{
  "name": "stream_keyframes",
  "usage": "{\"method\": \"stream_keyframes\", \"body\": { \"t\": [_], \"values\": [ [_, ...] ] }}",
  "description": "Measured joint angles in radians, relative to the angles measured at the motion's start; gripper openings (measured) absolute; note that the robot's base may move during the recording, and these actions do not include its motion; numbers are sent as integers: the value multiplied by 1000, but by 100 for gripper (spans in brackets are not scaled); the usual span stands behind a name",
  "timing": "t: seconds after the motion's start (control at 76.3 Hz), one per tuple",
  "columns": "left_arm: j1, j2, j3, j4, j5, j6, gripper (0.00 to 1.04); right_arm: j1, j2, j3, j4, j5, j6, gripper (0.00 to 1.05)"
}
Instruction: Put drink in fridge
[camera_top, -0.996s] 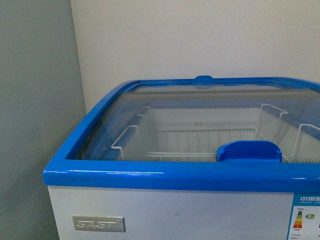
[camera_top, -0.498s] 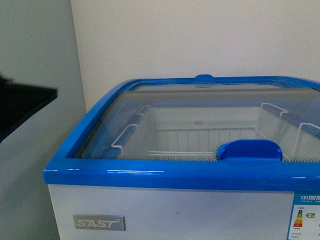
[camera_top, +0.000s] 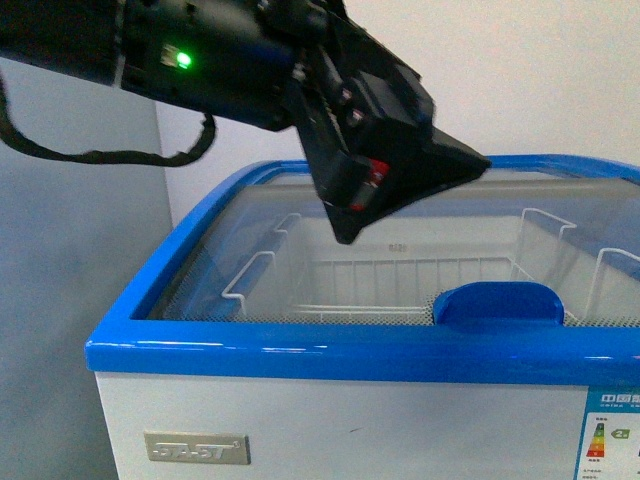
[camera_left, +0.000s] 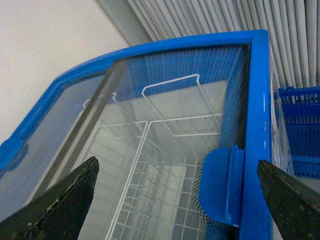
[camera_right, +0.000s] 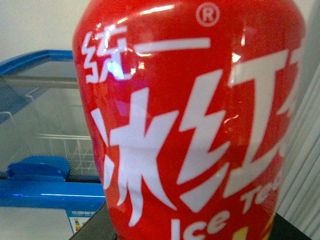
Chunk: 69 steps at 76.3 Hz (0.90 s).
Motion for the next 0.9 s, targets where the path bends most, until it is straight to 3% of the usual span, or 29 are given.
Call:
{"method": "stream_keyframes", "body": {
  "t": [0.315, 0.904],
  "values": [
    [-54, 124, 84, -162, -45, 97, 97, 0, 0, 0, 0, 0, 0, 36],
    [-40, 293, 225, -119, -73, 131, 97, 0, 0, 0, 0, 0, 0, 36]
  ]
}}
